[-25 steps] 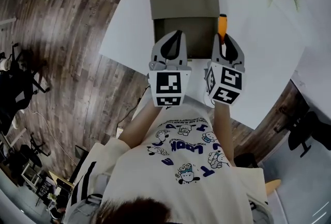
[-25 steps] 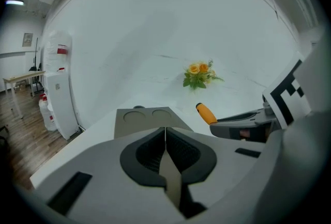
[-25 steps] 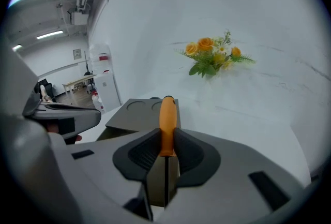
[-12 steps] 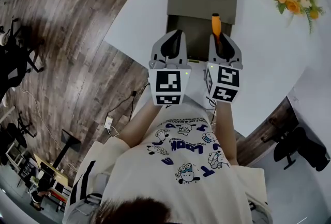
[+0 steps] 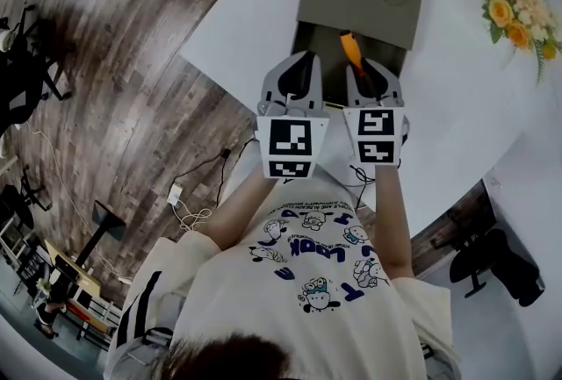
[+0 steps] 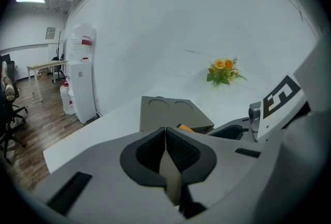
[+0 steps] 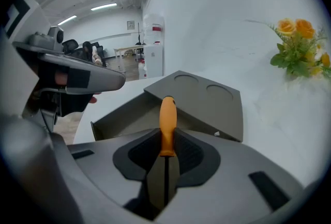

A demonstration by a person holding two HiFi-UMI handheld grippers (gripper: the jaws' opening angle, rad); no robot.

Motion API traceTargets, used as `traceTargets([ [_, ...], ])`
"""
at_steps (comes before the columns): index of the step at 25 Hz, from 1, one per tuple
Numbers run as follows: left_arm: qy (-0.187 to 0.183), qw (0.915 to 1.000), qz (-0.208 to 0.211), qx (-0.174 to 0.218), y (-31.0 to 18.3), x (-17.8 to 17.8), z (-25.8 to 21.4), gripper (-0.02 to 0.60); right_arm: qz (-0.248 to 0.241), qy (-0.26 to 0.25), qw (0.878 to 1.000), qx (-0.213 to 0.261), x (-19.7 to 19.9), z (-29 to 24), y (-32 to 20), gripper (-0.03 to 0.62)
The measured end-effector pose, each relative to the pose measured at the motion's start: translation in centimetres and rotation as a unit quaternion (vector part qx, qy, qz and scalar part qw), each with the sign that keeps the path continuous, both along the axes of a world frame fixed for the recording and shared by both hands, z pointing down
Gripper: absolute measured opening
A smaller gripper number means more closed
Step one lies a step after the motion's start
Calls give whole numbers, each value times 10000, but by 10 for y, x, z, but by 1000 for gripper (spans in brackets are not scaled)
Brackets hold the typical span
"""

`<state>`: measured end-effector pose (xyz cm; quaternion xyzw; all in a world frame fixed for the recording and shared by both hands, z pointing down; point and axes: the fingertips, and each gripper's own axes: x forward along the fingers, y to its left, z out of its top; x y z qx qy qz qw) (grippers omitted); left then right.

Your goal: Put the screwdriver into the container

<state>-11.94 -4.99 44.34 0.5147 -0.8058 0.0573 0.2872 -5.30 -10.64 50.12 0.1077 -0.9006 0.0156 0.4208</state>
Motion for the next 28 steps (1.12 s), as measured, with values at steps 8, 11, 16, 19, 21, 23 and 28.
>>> traceTargets([
  [8, 67, 9999, -115, -89, 4, -4, 7, 20, -551, 376, 9977, -153, -8, 27, 10, 97],
  [11, 80, 9998, -159, -115, 5, -8, 10, 20, -624, 496, 9965, -238, -11, 36, 14, 97],
  [16, 105, 9997, -193, -139, 6, -12, 12, 20, -570, 681, 9955, -328, -13, 44, 15, 103],
  [19, 122, 9997, -186, -143, 5, -12, 12, 20, -468, 692, 9958, -380, -13, 42, 14, 107],
  [21, 124, 9997, -163, -130, 4, -12, 11, 20, -407, 659, 9963, -377, -14, 39, 13, 119],
  [23, 120, 9998, -123, -98, 3, -13, 9, 20, -321, 589, 9970, -383, -15, 34, 13, 130],
  [28, 86, 9999, -16, -50, -1, -13, 1, 20, 62, 179, 9989, -428, -19, 9, 9, 99],
])
